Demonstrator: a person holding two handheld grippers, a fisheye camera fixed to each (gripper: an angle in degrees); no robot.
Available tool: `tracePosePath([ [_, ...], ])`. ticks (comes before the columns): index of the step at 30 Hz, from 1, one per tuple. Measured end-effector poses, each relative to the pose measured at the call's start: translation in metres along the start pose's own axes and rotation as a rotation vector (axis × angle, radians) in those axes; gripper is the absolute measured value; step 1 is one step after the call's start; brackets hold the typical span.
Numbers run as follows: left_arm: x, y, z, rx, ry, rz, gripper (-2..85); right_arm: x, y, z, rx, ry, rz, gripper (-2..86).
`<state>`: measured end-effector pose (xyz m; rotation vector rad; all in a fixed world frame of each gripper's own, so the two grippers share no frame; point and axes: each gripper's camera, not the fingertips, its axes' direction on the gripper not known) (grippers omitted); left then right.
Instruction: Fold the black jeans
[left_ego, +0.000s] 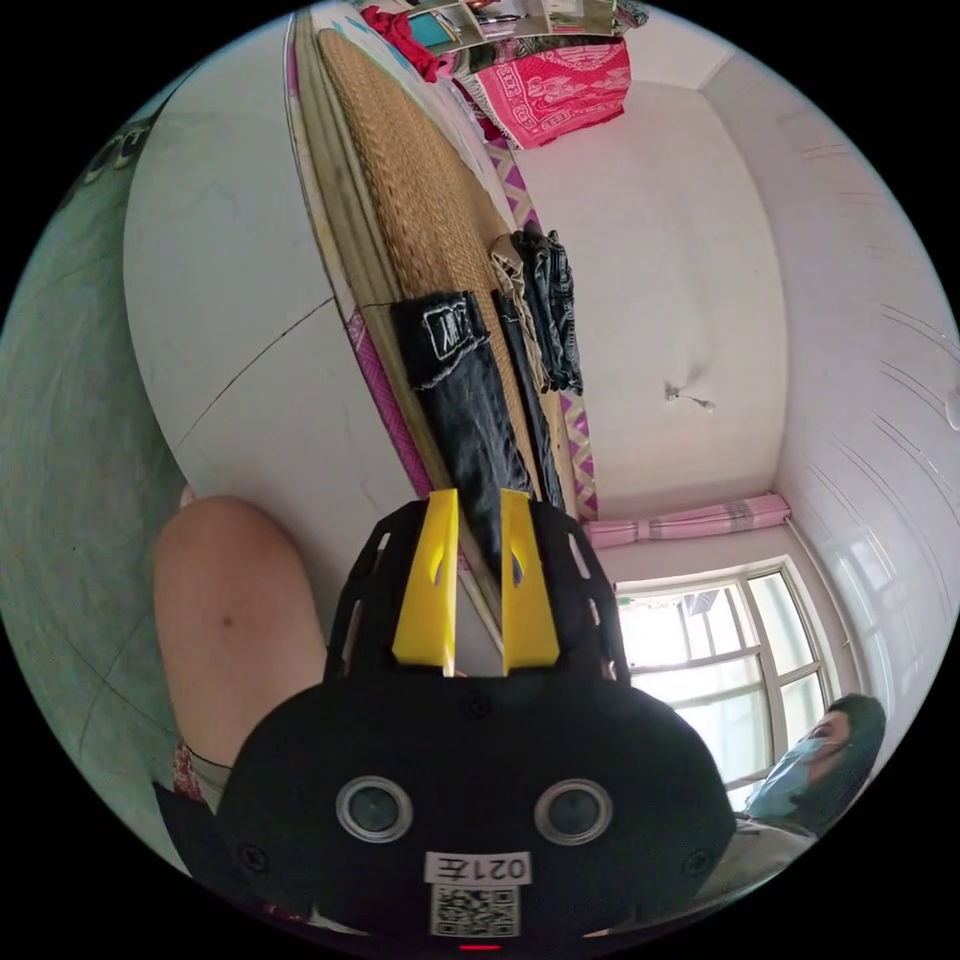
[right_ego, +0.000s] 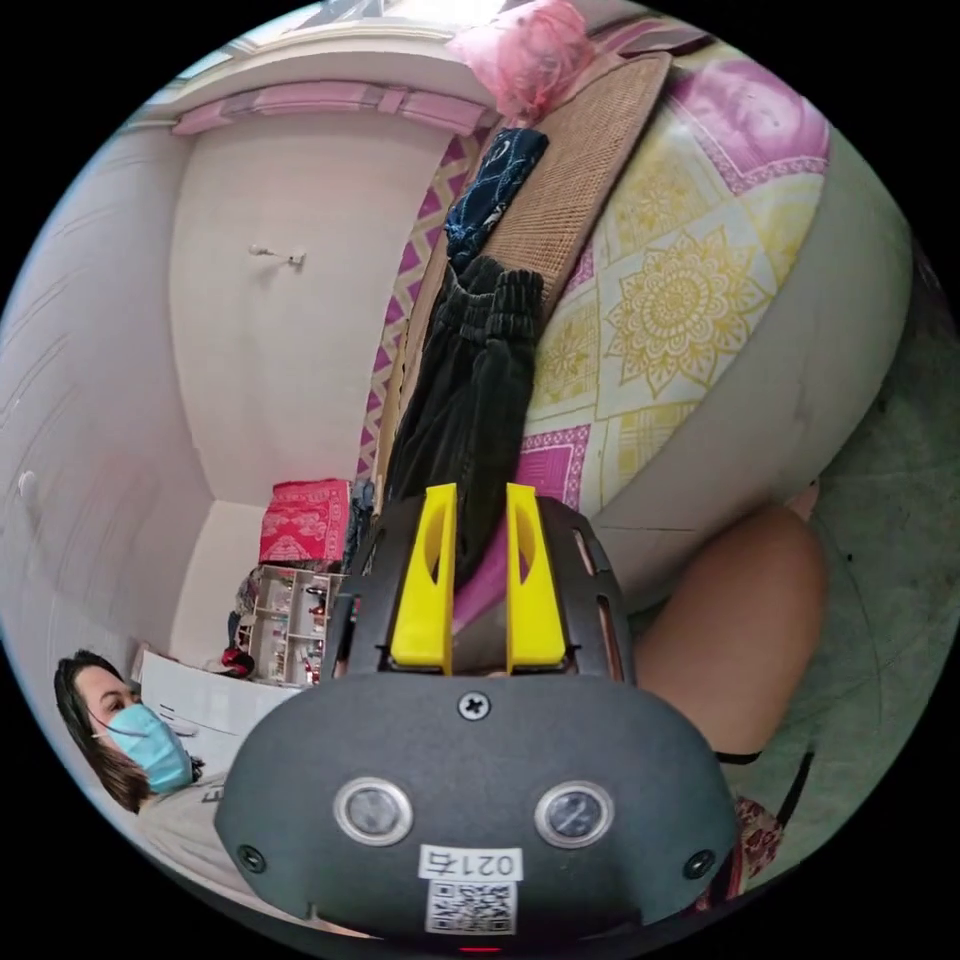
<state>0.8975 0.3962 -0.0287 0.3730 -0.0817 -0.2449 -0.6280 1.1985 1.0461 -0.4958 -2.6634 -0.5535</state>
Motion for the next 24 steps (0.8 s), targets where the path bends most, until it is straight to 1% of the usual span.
tracePosePath([
  [5,0.001,-0.009,0.006,-0.004,-0.014,0.0,5.5,0.014,-0.006,0.006,0.078,-0.009,0.046,8.0],
  [8,0.004,-0.017,0.01,-0.006,0.005,0.01,5.2,0.018,-0.019,0.017,0.084,-0.005,0.046,7.6],
  [12,0.01,-0.027,0.017,-0.019,-0.015,0.017,5.0,0.024,-0.032,0.025,0.084,-0.018,0.059,7.3],
  [15,0.011,-0.032,0.019,-0.022,0.0,0.012,4.2,0.03,-0.036,0.019,0.119,-0.018,0.065,7.1],
  [17,0.014,-0.036,0.02,-0.018,0.007,0.028,3.4,0.034,-0.039,0.004,0.177,0.015,0.054,6.9],
  [22,0.029,-0.051,0.031,-0.039,-0.011,0.054,0.5,0.042,-0.056,0.012,0.109,-0.022,0.042,5.9],
  [24,0.033,-0.057,0.037,-0.047,-0.01,0.053,-0.4,0.039,-0.061,0.01,0.11,-0.007,0.03,4.7],
])
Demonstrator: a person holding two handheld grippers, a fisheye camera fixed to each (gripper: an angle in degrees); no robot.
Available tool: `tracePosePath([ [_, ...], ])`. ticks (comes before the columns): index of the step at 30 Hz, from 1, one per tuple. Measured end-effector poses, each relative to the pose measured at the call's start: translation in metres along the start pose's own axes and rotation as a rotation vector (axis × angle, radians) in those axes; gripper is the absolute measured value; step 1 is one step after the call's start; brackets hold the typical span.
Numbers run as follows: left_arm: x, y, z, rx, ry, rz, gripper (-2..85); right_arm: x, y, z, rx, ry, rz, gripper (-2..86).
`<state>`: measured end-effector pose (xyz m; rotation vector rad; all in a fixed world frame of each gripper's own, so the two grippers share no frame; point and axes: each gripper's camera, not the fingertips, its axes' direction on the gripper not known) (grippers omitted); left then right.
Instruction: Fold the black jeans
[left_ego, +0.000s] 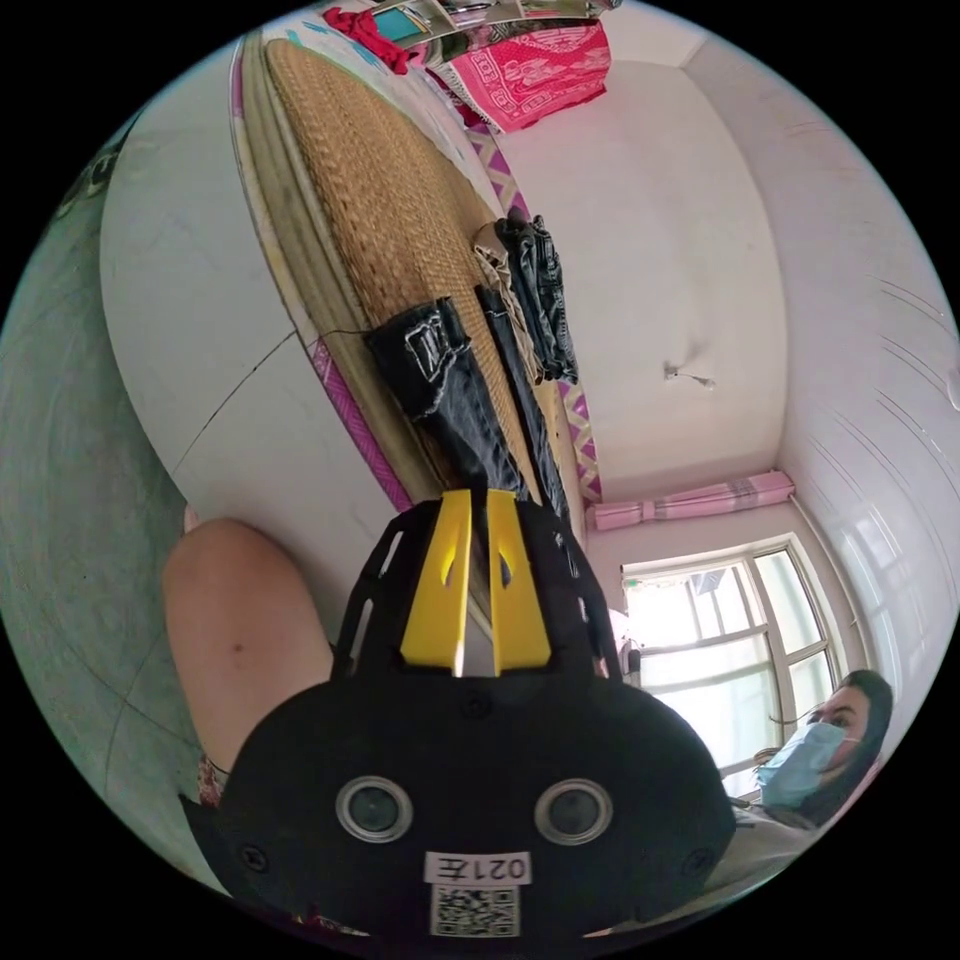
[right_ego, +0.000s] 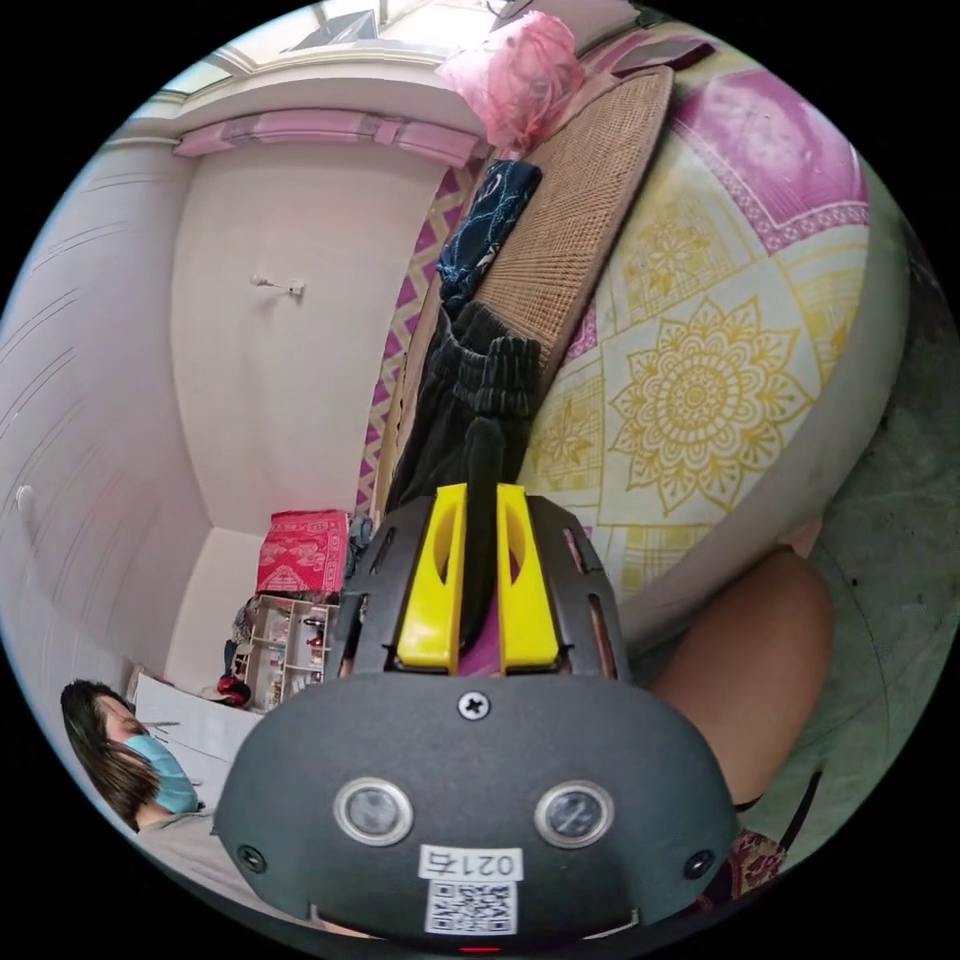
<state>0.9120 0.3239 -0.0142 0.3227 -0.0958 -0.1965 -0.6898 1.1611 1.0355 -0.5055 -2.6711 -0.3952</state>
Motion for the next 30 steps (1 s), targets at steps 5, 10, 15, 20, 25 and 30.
tracePosePath([
  [5,0.026,-0.013,0.008,-0.017,-0.037,0.06,-0.9,0.001,-0.019,-0.015,-0.019,-0.029,-0.01,1.3],
  [10,0.073,-0.035,0.018,-0.048,-0.042,0.134,-1.0,-0.014,-0.045,-0.035,-0.05,-0.077,-0.048,0.6],
  [15,0.156,-0.091,0.052,-0.168,-0.146,0.295,-1.0,-0.056,-0.1,-0.04,-0.113,-0.189,-0.085,0.4],
  [20,0.247,-0.181,0.126,-0.342,-0.308,0.432,-1.0,-0.145,-0.203,-0.009,-0.199,-0.112,-0.199,0.3],
  [25,0.317,-0.281,0.255,-0.502,-0.494,0.528,-1.0,-0.211,-0.304,0.059,-0.261,0.016,-0.26,0.2],
  [30,0.293,-0.353,0.392,-0.579,-0.592,0.452,-1.0,-0.219,-0.388,0.159,-0.305,0.183,-0.237,0.0],
])
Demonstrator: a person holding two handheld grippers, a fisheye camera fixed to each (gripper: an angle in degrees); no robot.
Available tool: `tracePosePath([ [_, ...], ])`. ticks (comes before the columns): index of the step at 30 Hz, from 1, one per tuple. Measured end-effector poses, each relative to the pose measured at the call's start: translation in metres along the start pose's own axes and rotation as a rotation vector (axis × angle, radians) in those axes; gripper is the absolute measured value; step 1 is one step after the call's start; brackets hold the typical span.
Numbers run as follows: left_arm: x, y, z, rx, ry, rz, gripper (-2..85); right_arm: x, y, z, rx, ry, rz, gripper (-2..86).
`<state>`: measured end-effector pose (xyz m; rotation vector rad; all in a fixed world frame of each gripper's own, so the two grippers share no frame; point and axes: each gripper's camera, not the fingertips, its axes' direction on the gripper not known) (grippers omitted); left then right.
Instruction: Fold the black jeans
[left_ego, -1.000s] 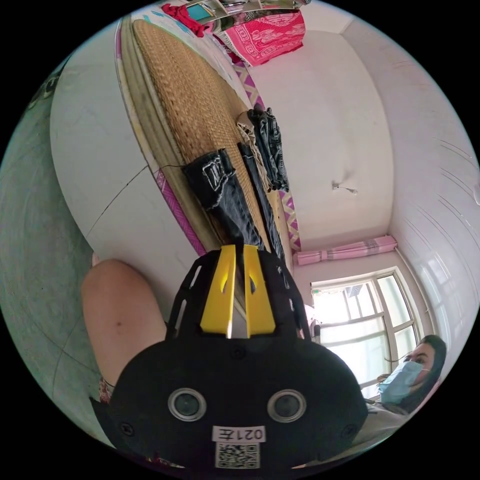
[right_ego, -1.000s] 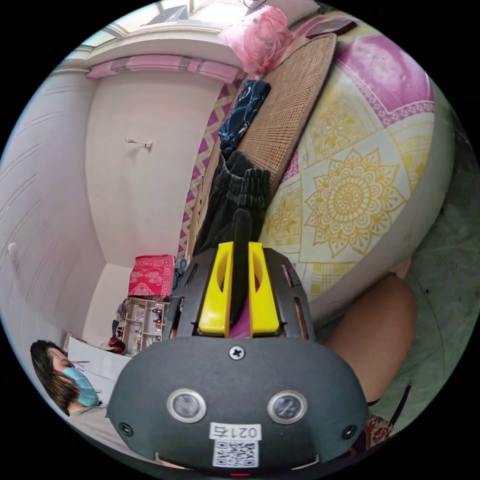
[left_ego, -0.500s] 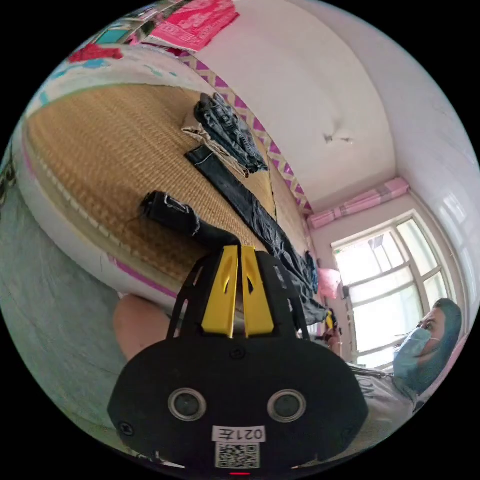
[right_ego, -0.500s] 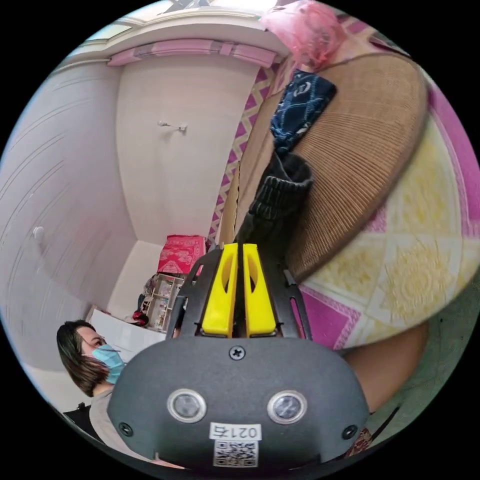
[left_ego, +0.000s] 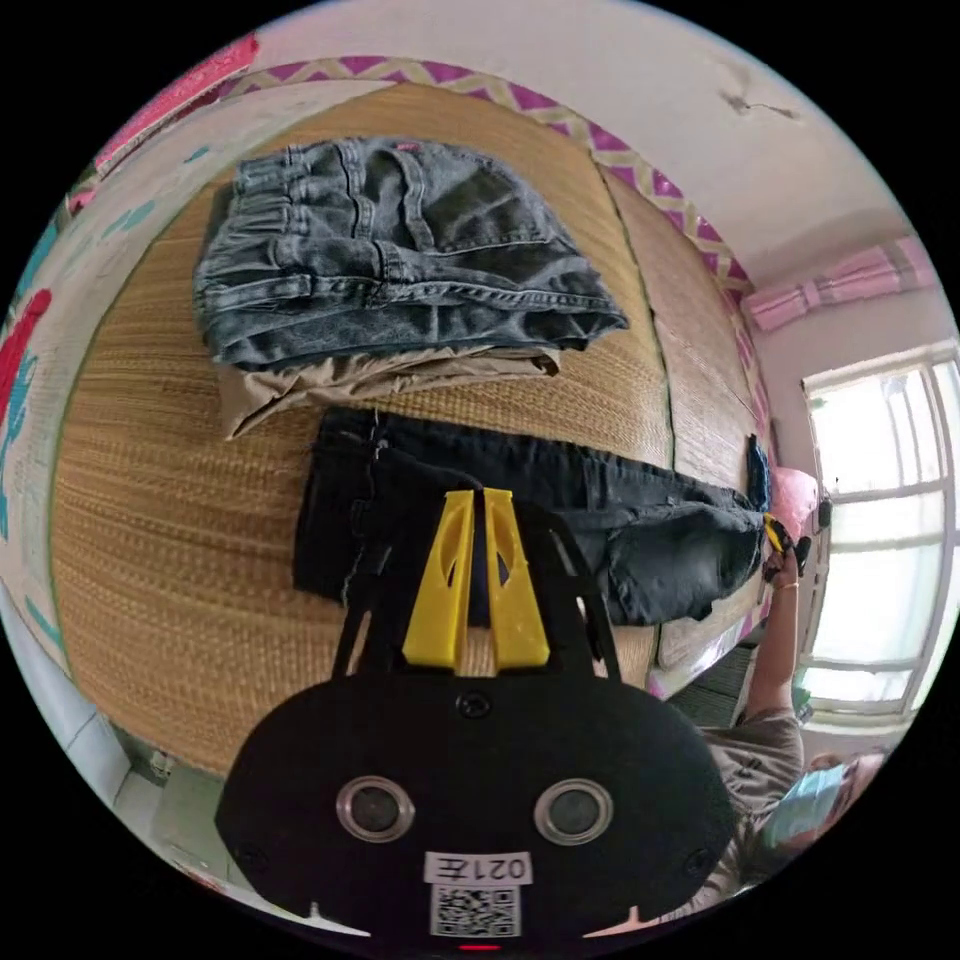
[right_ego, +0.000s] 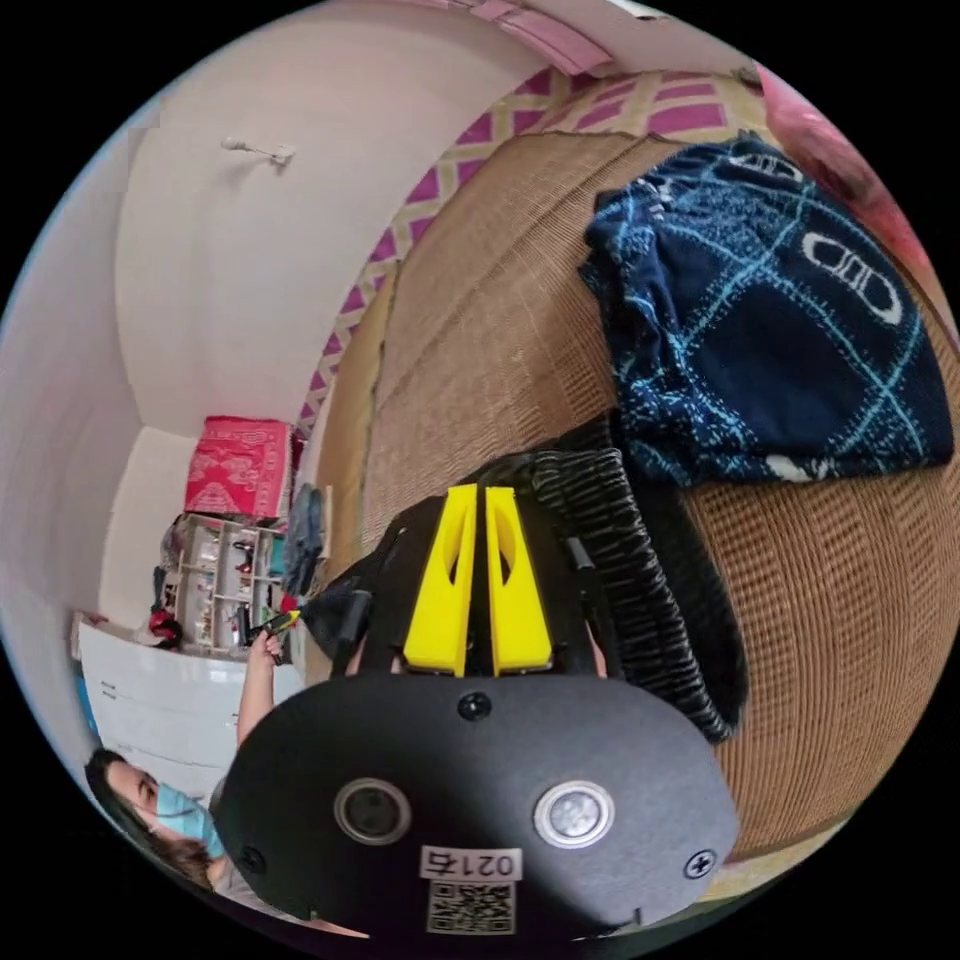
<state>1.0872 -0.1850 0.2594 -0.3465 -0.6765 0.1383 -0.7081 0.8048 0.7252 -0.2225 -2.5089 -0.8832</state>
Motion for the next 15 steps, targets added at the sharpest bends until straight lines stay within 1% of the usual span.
tracePosePath([
  [2,-0.012,-0.027,0.031,-0.01,0.023,-0.062,-1.0,0.019,-0.026,0.029,0.0,0.058,0.063,-0.2],
  [4,-0.017,-0.048,0.051,-0.006,0.026,-0.095,-0.9,0.029,-0.034,0.032,0.031,0.037,0.099,-0.3],
  [9,-0.028,-0.062,0.063,-0.085,0.044,-0.046,-0.5,0.032,-0.046,0.005,0.024,-0.055,0.076,0.2],
  [11,-0.041,-0.055,0.056,-0.032,0.093,-0.054,-0.6,0.026,-0.045,-0.017,0.02,-0.113,0.041,0.7],
  [12,-0.053,-0.045,0.045,0.043,0.109,-0.083,-0.7,0.023,-0.043,-0.025,0.033,-0.113,0.034,0.8],
  [13,-0.064,-0.031,0.026,0.178,0.101,-0.119,-0.8,0.013,-0.037,-0.044,0.068,-0.108,0.004,0.7],
  [14,-0.07,-0.022,0.015,0.259,0.109,-0.131,-0.9,0.0,-0.03,-0.062,0.097,-0.098,-0.038,0.5],
  [15,-0.082,-0.001,-0.002,0.399,0.16,-0.154,-0.9,-0.008,-0.025,-0.072,0.116,-0.094,-0.064,0.4],
])
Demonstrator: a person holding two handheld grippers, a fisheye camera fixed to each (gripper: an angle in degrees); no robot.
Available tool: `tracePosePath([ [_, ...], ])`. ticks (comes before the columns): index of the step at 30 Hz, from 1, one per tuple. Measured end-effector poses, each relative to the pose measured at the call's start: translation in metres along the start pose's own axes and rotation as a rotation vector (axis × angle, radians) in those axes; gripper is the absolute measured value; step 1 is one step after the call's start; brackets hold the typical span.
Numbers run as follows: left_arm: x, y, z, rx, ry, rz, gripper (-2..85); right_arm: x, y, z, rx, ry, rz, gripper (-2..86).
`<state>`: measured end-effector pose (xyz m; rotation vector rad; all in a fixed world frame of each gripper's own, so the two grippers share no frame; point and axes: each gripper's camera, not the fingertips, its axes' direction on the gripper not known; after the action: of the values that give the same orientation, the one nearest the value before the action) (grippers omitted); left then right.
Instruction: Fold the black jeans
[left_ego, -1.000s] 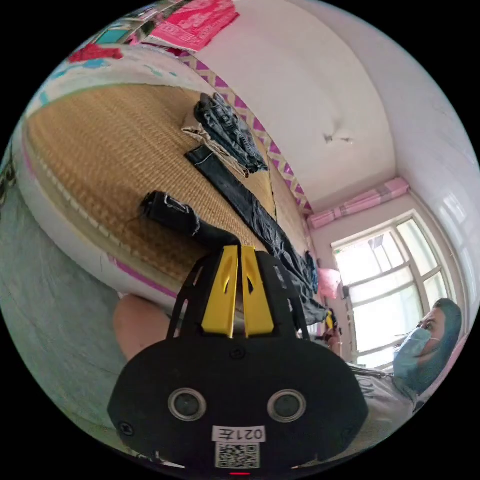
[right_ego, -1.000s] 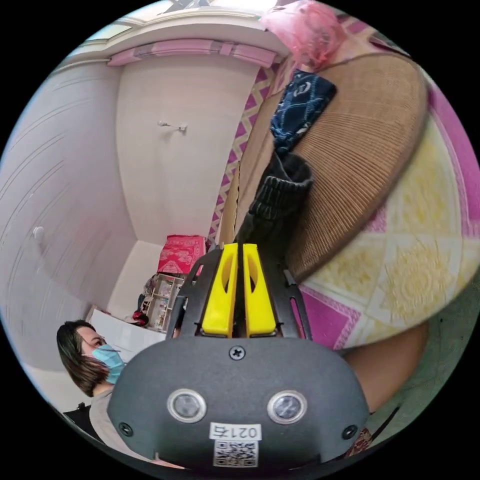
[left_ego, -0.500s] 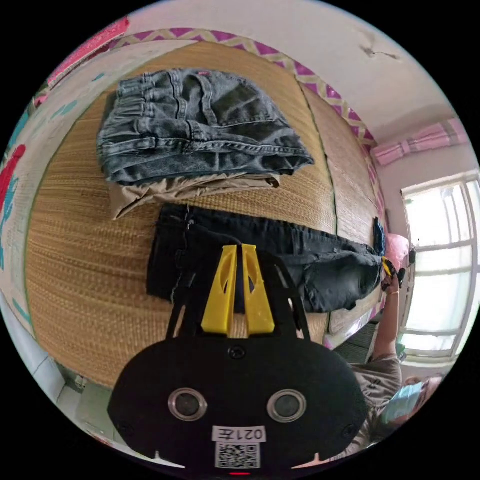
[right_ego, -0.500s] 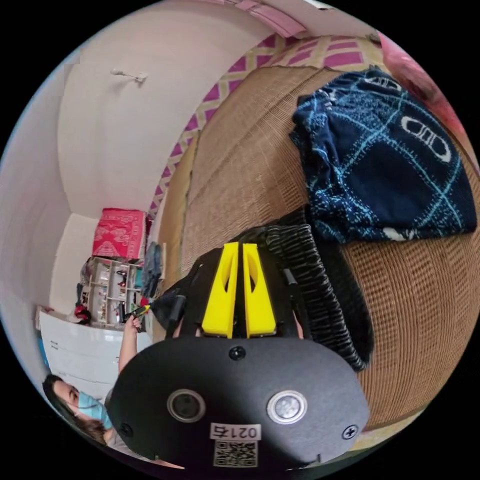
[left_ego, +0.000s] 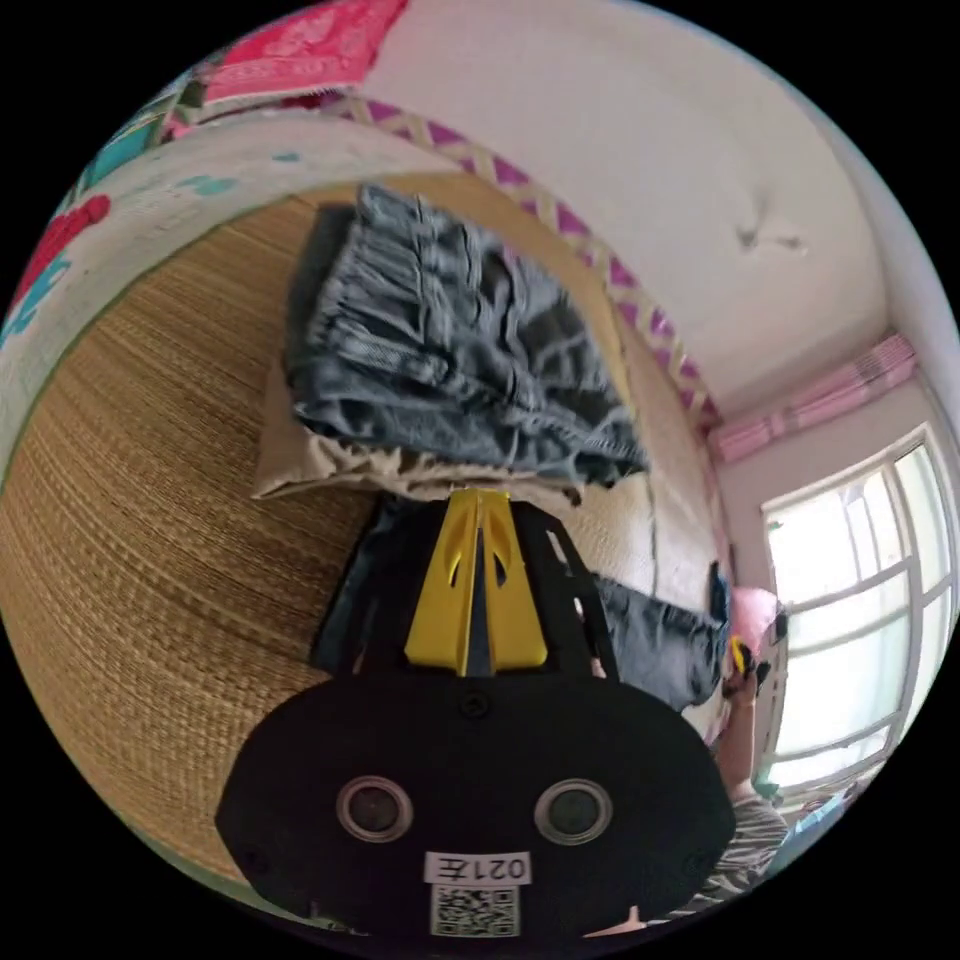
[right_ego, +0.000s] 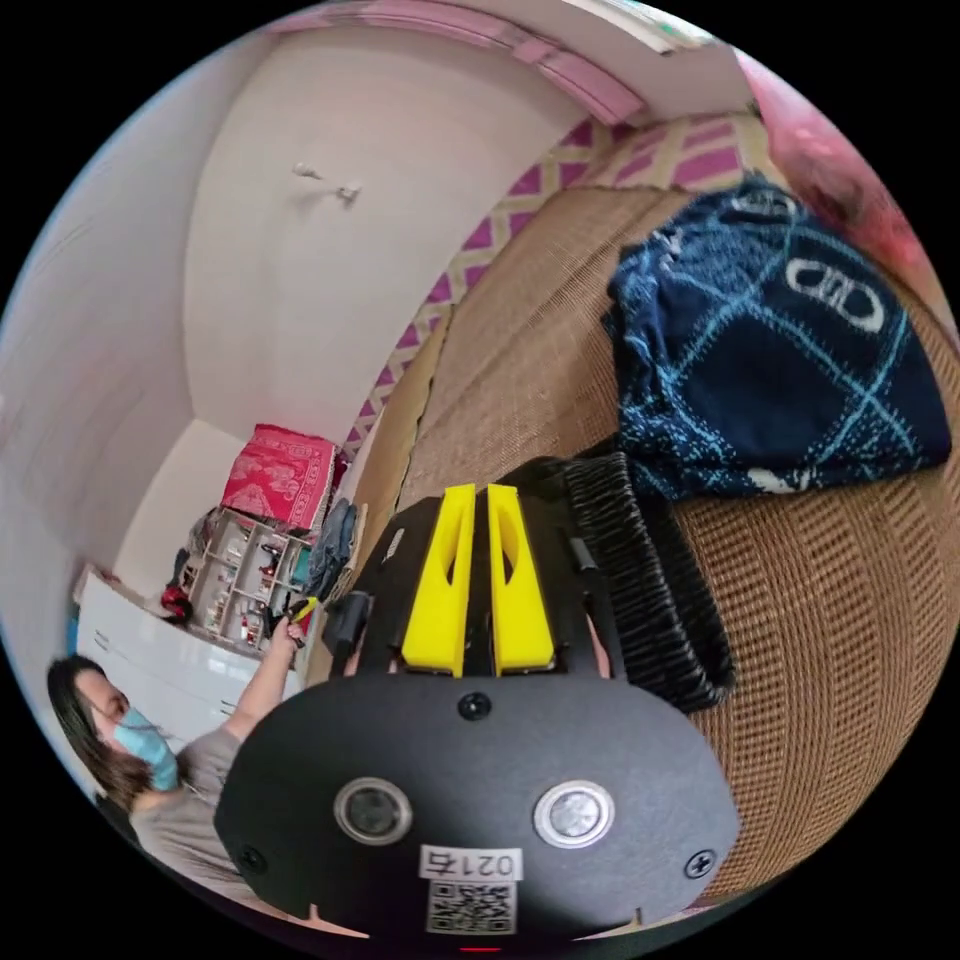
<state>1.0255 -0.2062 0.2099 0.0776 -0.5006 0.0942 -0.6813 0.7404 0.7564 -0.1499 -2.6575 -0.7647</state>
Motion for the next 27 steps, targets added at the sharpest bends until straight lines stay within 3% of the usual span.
tracePosePath([
  [1,-0.006,0.01,-0.013,0.061,0.073,0.017,-0.9,-0.021,0.009,-0.016,0.034,0.002,-0.069,0.1],
  [3,0.002,0.022,-0.006,-0.015,0.138,0.114,-0.9,-0.058,0.024,-0.027,0.036,-0.028,-0.214,-0.3],
  [6,0.032,0.053,0.033,-0.199,0.087,0.303,-0.8,-0.124,0.062,-0.027,0.025,-0.059,-0.484,-0.6],
  [8,0.045,0.067,0.056,-0.231,0.034,0.373,-0.9,-0.17,0.092,-0.011,-0.023,0.035,-0.642,-0.7],
  [12,0.025,0.067,0.095,-0.176,-0.091,0.306,-0.9,-0.202,0.109,0.013,-0.078,0.081,-0.678,-0.7],
  [18,-0.051,0.081,0.077,-0.045,0.163,0.02,-0.9,-0.259,0.119,0.03,-0.178,0.157,-0.759,-0.7],
  [21,-0.075,0.109,0.037,0.095,0.293,0.044,-0.9,-0.296,0.143,0.034,-0.206,0.236,-0.917,-0.9],
  [22,-0.084,0.122,0.023,0.107,0.323,0.046,-0.9,-0.299,0.151,0.049,-0.293,0.286,-0.933,-0.9],
  [23,-0.087,0.129,0.017,0.11,0.327,0.052,-0.9,-0.29,0.156,0.076,-0.444,0.382,-0.901,-0.9],
  [27,-0.099,0.186,-0.019,0.066,0.31,0.119,-0.9,-0.319,0.135,0.052,-0.466,0.391,-0.774,-0.7],
])
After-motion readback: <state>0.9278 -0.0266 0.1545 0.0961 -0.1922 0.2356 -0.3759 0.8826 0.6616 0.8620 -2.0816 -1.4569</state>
